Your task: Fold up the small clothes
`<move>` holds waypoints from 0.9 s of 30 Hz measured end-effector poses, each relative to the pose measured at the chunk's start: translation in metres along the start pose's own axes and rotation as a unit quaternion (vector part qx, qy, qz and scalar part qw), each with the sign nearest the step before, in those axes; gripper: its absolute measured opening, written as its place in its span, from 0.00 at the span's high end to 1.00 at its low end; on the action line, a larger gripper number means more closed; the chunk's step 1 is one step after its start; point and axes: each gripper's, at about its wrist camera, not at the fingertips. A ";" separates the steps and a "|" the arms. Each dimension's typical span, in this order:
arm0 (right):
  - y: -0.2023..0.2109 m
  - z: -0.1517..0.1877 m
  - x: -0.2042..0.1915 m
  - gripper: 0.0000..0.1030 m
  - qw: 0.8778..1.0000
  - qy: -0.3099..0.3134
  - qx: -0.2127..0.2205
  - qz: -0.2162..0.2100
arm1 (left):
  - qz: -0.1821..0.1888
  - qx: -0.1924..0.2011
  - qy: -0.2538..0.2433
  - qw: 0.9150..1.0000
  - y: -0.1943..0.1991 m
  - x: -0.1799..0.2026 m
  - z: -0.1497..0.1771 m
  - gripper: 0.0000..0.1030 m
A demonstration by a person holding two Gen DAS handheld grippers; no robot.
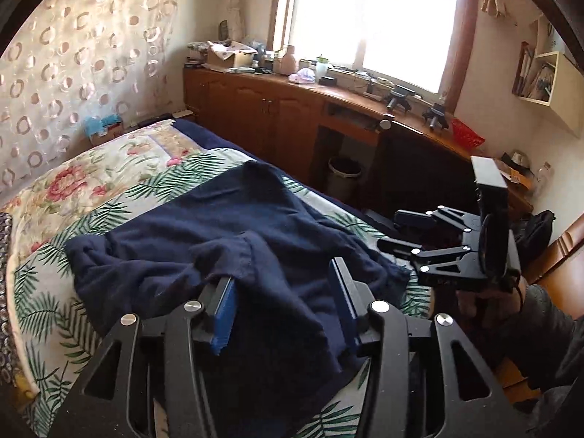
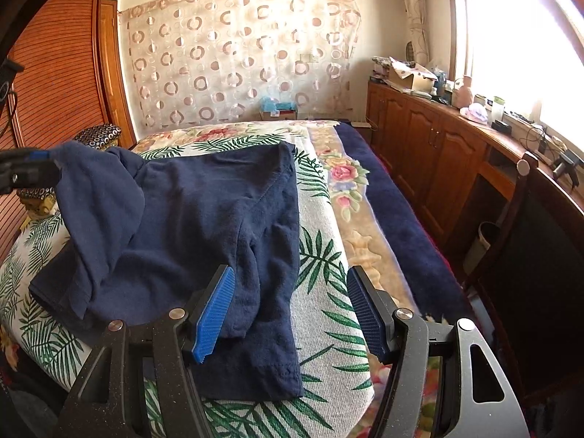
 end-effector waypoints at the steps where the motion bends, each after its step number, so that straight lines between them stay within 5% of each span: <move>1: 0.001 -0.001 -0.001 0.36 1.000 0.001 0.001 -0.001 | 0.001 -0.001 0.002 1.000 0.000 -0.002 0.001 0.45; 3: 0.001 -0.002 -0.002 0.36 1.000 0.005 0.003 -0.003 | 0.006 0.002 0.004 1.000 0.005 -0.002 0.006 0.22; 15: -0.002 -0.014 -0.020 0.36 0.999 0.031 0.009 -0.023 | -0.041 0.019 0.053 0.998 0.019 -0.038 0.043 0.22; 27: -0.024 -0.037 -0.077 0.36 0.990 0.113 -0.018 -0.084 | -0.088 0.039 0.140 0.985 0.033 -0.094 0.092 0.22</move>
Point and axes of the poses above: each gripper's, at about its wrist camera, not at the fingertips, and y roughly against the way its jaws point, x to its right, z to its underside, and after that the axes turned 13 degrees about -x, right-handed
